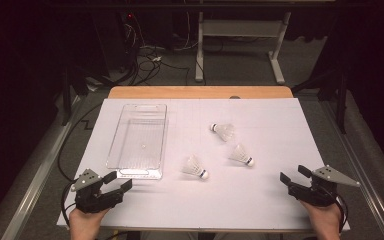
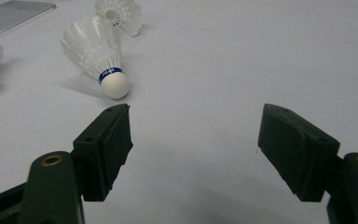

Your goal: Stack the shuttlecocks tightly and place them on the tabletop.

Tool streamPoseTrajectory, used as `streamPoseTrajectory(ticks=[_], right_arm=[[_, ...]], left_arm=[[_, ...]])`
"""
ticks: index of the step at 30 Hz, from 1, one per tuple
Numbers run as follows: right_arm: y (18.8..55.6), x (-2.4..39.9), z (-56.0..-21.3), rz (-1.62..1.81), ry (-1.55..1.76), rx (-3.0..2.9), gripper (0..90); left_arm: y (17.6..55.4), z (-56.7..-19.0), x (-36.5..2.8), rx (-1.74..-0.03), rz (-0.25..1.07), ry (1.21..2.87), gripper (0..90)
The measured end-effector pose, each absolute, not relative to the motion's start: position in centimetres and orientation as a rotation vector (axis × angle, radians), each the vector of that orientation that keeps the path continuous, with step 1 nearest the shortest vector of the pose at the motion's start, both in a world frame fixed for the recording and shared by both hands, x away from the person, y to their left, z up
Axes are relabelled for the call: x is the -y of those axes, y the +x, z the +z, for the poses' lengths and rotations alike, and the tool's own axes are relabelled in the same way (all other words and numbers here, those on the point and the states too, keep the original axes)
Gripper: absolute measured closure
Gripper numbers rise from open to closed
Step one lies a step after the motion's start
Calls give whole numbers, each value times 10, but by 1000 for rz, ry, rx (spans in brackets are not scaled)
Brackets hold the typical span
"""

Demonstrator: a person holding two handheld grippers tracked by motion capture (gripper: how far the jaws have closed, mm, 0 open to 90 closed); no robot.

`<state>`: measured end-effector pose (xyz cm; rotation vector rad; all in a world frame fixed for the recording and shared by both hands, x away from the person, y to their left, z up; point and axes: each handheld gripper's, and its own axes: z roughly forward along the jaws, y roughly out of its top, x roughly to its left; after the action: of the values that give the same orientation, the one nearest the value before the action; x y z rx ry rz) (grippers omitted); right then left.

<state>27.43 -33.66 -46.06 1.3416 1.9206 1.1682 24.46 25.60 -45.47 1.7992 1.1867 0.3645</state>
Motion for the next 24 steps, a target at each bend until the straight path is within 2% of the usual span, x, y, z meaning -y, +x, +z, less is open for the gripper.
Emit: streamPoseTrajectory(ticks=[24], right_arm=[[273,335,-460,1170,1331,-1922,264]], left_arm=[[243,-453,-233,-1083,324,1892,344]])
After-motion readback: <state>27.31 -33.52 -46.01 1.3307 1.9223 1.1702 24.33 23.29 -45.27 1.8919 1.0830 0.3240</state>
